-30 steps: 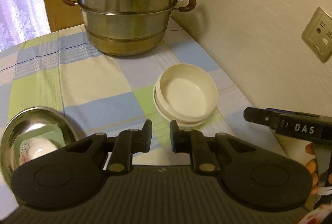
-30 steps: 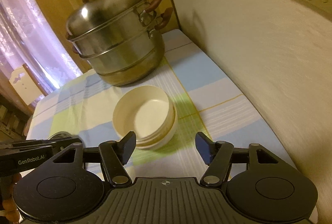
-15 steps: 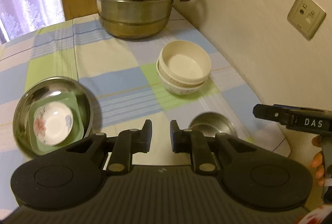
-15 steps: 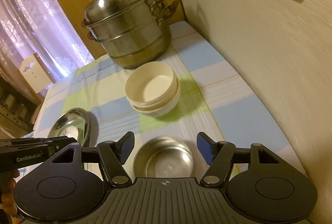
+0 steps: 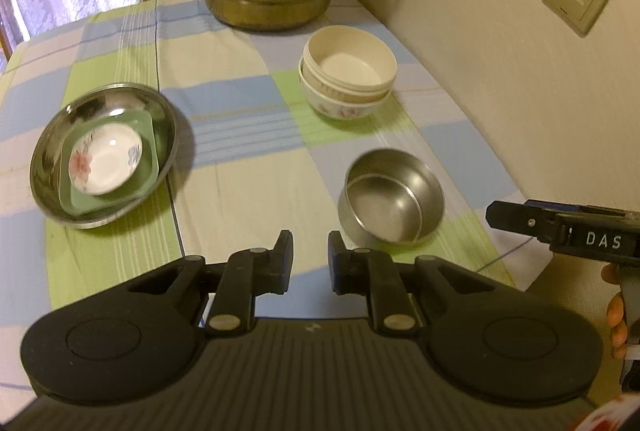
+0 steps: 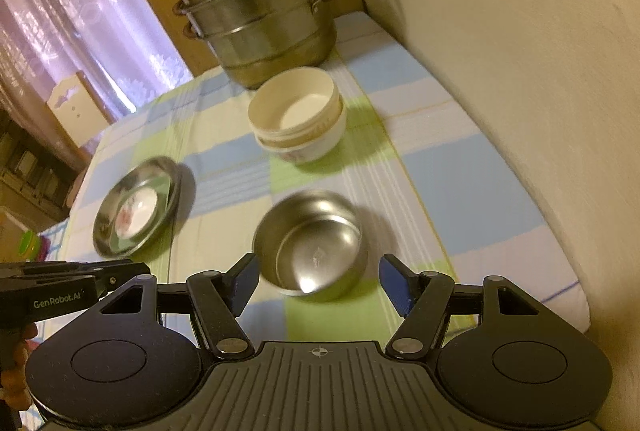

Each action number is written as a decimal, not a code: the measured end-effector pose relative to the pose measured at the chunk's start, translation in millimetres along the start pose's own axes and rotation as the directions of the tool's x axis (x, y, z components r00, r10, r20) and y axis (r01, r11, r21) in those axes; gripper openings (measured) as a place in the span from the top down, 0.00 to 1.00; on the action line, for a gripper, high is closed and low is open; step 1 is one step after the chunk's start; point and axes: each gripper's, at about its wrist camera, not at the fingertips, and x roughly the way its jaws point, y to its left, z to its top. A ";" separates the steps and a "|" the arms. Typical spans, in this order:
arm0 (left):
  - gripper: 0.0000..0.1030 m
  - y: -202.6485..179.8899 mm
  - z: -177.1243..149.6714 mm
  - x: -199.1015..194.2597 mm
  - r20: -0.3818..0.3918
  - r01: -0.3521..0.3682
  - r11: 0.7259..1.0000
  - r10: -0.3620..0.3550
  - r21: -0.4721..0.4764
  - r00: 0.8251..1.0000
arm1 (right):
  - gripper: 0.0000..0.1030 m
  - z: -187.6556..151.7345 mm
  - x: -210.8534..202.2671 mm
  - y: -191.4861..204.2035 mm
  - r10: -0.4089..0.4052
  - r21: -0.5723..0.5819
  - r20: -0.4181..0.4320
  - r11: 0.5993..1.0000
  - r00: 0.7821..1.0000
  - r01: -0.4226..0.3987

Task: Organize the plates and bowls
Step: 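Raise the right gripper away and move it toward the small steel bowl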

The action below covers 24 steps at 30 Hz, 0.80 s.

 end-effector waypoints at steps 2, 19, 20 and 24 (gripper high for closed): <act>0.85 -3.4 -6.9 -1.4 -0.005 -0.004 1.000 0.004 -0.006 1.000 | 0.35 -5.6 -2.0 -0.6 0.005 -0.006 -0.009 1.000 1.000 -0.005; 0.85 -18.6 -45.6 -14.8 -0.017 -0.052 0.997 0.051 -0.052 0.999 | 0.36 -38.6 -11.1 -3.9 0.029 -0.051 -0.061 0.998 0.998 -0.032; 0.85 -19.2 -47.6 -16.2 -0.017 -0.055 0.997 0.054 -0.054 0.998 | 0.36 -40.2 -11.9 -3.9 0.029 -0.053 -0.060 0.998 0.998 -0.032; 0.85 -21.0 -53.3 -19.6 -0.014 -0.071 0.996 0.070 -0.060 0.997 | 0.35 -45.0 -13.2 -3.2 0.028 -0.064 -0.066 0.997 0.997 -0.032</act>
